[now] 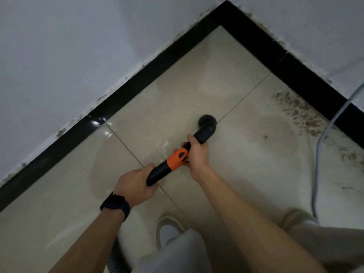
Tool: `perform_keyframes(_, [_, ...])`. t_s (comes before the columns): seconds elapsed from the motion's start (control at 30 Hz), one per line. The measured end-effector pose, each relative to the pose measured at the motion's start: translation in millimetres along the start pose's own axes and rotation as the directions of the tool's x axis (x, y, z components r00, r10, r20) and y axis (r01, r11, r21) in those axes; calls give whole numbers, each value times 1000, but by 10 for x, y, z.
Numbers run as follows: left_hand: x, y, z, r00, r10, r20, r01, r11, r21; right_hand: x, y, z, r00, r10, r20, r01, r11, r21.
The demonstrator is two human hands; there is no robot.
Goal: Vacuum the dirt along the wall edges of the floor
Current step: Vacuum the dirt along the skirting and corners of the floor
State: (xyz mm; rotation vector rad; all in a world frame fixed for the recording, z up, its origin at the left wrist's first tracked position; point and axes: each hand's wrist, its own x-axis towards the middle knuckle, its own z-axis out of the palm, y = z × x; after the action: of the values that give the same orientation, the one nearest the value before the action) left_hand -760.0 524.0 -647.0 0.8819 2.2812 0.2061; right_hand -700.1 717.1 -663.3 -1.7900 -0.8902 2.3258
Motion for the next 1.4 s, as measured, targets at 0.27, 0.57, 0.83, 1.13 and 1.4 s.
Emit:
perform_keyframes(0.27, [-457,-433,0,994,-76,78,66,990,124,-290,647,100,997,68,41,-68,998,-3])
perform_keyframes(0.57, [503,429,-264,893,312,325,-427,816,391,-220,7,-720,982,48,-184,10,953,304])
perform_keyframes(0.83, [884,1220,-168,877,371,305,-479,731,487,-22,-488,-1191,969,-2,-249,98,921,377])
perform_keyframes(1.13, [916,1417,103,938,301,170,-345,841,417,108,-539,-1435,967,-56,-249,139,934,330])
perform_keyframes(1.4, [1128,1804,65,964,263,45,-257,868,425,193,-881,-1078,968,-125,-219,175,958,227])
